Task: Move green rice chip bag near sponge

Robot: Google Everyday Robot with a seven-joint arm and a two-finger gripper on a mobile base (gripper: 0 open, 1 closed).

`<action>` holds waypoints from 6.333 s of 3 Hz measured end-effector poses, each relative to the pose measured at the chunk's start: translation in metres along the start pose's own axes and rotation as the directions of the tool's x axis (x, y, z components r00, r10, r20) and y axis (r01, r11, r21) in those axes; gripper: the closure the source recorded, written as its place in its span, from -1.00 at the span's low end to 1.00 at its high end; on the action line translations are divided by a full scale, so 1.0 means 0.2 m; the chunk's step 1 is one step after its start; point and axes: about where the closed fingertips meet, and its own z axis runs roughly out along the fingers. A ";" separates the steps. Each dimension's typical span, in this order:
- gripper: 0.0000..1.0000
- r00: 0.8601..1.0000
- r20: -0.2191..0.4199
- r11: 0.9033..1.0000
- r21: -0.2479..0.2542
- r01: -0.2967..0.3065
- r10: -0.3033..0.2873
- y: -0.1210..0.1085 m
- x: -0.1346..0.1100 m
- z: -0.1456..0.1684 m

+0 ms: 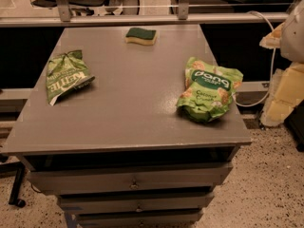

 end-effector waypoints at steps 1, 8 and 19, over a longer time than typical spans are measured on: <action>-1.00 1.000 0.000 1.000 0.000 0.000 0.000 0.00 0.00 0.00; -0.19 0.973 0.225 0.997 0.040 -0.059 0.049 -0.21 -0.30 0.79; 1.00 0.890 0.156 0.735 0.633 0.243 -0.428 -1.45 -0.74 0.86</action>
Offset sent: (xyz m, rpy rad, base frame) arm -0.0023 0.0068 -0.0055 0.0476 0.0164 0.0329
